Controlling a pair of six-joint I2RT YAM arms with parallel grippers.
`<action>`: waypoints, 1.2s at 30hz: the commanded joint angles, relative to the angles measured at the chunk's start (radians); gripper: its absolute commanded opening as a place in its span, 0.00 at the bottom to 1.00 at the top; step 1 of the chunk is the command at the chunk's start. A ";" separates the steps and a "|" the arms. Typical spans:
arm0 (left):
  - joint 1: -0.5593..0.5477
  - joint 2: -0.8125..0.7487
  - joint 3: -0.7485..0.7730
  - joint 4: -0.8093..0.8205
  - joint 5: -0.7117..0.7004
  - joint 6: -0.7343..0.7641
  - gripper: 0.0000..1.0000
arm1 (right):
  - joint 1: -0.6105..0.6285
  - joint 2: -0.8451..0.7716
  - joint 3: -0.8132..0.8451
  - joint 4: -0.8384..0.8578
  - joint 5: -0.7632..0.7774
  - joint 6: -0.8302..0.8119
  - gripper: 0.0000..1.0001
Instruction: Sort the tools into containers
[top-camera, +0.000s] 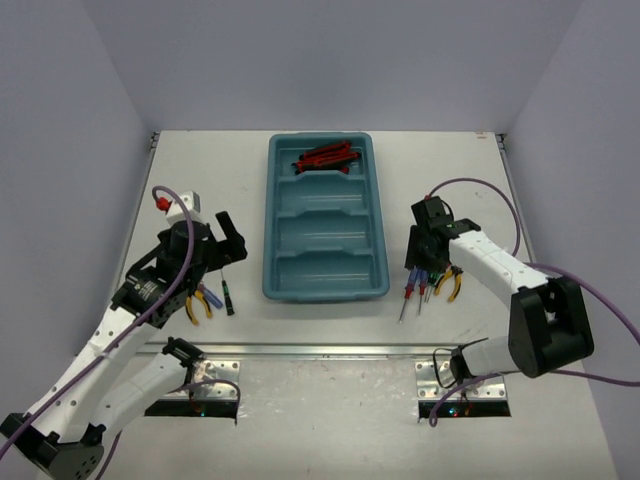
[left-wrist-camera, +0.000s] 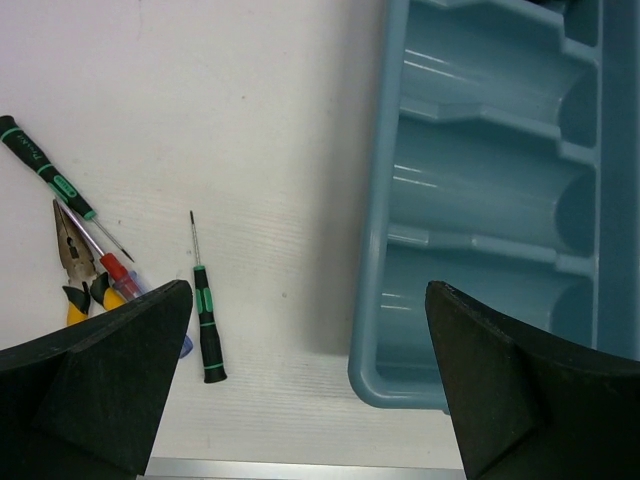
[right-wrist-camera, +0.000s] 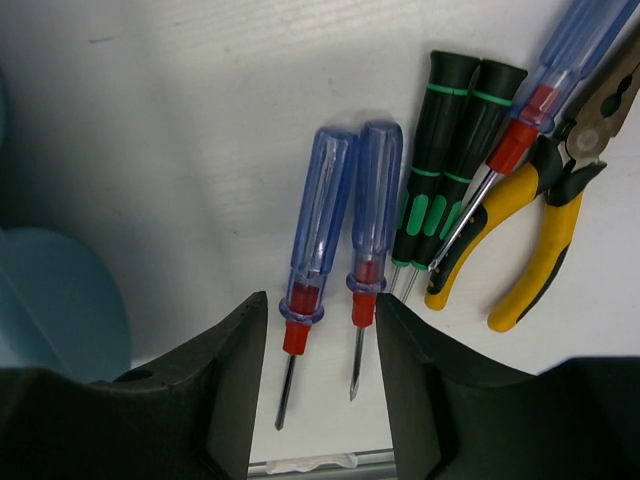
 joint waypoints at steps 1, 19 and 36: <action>-0.004 0.002 0.005 0.059 0.035 0.034 1.00 | 0.027 0.003 -0.004 0.045 0.058 0.069 0.48; -0.004 -0.058 -0.004 0.073 0.045 0.039 1.00 | 0.061 0.119 -0.071 0.159 0.040 0.119 0.42; -0.004 -0.088 -0.008 0.077 0.045 0.039 1.00 | 0.079 0.111 -0.094 0.214 0.066 0.157 0.14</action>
